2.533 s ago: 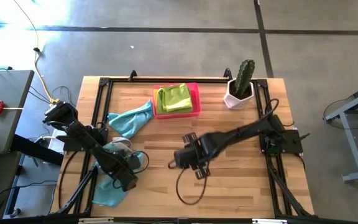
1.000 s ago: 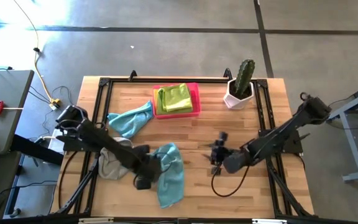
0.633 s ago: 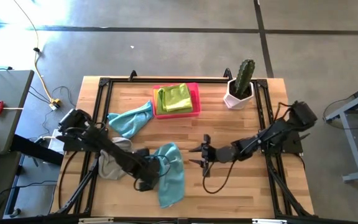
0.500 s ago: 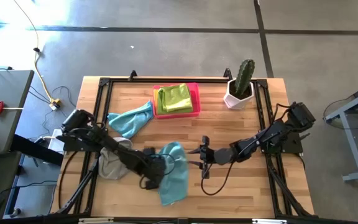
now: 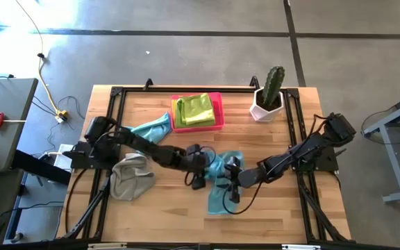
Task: Fold microfiber towels
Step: Fold the bottom blue microfiber cloth
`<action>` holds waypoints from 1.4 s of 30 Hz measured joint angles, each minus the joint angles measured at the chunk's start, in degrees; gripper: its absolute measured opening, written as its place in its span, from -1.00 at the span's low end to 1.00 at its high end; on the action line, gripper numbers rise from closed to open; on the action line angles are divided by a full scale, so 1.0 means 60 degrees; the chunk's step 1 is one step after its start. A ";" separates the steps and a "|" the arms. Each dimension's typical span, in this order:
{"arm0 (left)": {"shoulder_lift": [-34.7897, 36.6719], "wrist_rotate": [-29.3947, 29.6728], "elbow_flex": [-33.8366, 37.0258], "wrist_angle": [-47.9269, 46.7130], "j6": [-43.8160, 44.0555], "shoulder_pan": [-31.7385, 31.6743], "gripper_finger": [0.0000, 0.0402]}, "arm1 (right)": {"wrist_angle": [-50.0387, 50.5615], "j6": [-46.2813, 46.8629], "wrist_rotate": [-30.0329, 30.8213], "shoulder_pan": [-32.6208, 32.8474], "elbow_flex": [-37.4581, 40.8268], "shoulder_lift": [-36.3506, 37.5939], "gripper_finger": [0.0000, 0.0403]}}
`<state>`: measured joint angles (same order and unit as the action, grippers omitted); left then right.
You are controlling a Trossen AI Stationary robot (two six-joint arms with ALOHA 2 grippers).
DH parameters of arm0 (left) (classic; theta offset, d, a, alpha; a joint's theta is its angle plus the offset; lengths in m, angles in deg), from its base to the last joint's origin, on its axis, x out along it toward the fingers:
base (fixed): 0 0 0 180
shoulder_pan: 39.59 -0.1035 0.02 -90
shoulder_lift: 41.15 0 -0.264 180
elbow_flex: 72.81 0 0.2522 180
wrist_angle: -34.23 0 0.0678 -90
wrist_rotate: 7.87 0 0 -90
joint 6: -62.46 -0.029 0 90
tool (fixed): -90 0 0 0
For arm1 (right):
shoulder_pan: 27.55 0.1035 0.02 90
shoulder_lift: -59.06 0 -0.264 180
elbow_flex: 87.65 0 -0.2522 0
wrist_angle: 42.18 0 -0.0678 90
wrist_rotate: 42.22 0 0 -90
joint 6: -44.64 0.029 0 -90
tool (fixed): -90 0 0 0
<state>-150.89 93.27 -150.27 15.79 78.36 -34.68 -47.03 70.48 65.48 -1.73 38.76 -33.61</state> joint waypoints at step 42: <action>0.0666 -0.0308 0.0011 0.1180 -0.0710 0.3395 -0.28 | 0.4539 0.0504 0.2050 0.2967 -0.4172 -0.3857 -0.32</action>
<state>-146.89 91.42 -150.21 22.88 74.09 -14.30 -19.80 73.51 77.78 16.07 13.73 -56.75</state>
